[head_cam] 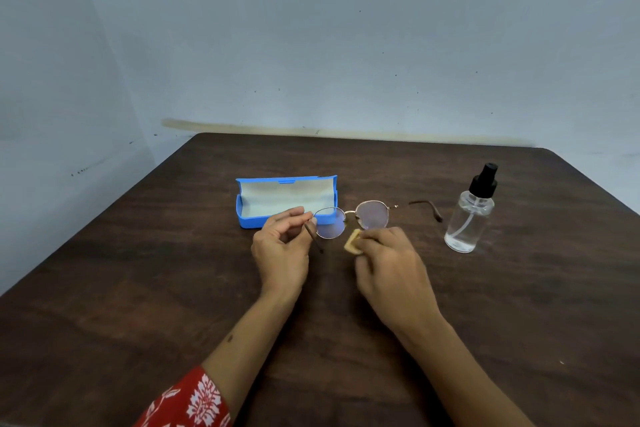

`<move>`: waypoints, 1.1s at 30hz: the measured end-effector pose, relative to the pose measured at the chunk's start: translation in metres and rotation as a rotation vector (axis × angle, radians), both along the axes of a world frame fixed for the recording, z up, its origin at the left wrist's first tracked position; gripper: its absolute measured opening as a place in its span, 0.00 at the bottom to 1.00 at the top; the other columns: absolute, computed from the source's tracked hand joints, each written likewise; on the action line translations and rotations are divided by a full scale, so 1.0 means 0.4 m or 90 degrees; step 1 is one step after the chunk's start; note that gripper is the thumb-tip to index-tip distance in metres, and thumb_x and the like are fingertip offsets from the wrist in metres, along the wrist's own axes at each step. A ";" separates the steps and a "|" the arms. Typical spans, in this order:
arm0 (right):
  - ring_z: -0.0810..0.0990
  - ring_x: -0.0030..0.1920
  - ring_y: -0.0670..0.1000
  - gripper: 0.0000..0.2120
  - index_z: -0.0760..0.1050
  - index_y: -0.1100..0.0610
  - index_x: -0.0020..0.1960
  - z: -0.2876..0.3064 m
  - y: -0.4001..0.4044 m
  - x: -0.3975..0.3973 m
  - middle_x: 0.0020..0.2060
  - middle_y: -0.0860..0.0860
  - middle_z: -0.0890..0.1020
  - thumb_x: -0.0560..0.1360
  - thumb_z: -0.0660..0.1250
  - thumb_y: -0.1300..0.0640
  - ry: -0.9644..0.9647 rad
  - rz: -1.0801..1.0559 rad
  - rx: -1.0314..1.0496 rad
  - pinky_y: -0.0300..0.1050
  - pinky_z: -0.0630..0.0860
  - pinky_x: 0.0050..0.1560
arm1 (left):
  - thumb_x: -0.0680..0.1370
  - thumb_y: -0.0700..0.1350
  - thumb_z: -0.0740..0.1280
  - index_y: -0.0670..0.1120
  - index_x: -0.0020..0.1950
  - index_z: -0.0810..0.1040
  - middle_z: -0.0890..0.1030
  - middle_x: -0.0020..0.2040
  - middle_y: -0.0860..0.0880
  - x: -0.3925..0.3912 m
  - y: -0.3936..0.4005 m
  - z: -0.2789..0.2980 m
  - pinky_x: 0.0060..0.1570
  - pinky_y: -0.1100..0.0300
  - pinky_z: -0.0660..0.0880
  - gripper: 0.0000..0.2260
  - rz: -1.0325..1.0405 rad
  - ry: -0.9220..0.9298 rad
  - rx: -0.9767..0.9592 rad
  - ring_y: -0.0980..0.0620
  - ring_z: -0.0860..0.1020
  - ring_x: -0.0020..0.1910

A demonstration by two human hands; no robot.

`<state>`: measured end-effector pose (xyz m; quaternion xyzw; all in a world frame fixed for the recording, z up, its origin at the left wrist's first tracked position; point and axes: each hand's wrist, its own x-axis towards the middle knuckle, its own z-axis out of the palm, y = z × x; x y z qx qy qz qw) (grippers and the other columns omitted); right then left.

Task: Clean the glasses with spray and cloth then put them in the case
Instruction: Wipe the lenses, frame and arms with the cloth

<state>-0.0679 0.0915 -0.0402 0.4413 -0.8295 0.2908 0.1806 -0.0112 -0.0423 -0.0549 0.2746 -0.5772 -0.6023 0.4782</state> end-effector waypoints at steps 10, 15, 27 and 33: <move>0.75 0.52 0.54 0.10 0.80 0.61 0.47 -0.019 0.035 -0.085 0.49 0.53 0.80 0.74 0.60 0.67 -0.215 -0.165 -0.177 0.42 0.69 0.51 | 0.71 0.30 0.70 0.42 0.44 0.82 0.82 0.50 0.42 0.010 0.028 0.026 0.53 0.48 0.79 0.08 -0.075 0.013 -0.001 0.51 0.82 0.43; 0.76 0.51 0.55 0.09 0.79 0.61 0.45 -0.026 0.031 -0.086 0.48 0.54 0.81 0.74 0.61 0.69 -0.216 -0.154 -0.256 0.41 0.67 0.50 | 0.71 0.32 0.70 0.39 0.48 0.81 0.81 0.52 0.38 0.013 0.036 0.031 0.50 0.54 0.81 0.08 -0.123 0.009 0.020 0.45 0.82 0.49; 0.77 0.48 0.59 0.10 0.80 0.66 0.45 -0.021 0.024 -0.095 0.47 0.59 0.82 0.69 0.63 0.73 -0.118 -0.164 -0.166 0.35 0.62 0.45 | 0.71 0.34 0.72 0.40 0.43 0.82 0.84 0.40 0.42 0.016 0.036 0.029 0.37 0.59 0.81 0.03 -0.136 -0.005 0.165 0.51 0.84 0.38; 0.76 0.50 0.56 0.14 0.81 0.61 0.52 -0.023 0.019 -0.100 0.50 0.56 0.81 0.72 0.61 0.69 -0.158 -0.152 -0.152 0.36 0.64 0.47 | 0.71 0.34 0.72 0.40 0.39 0.81 0.82 0.34 0.44 0.013 0.031 0.027 0.35 0.60 0.81 0.03 -0.082 0.016 0.197 0.53 0.82 0.34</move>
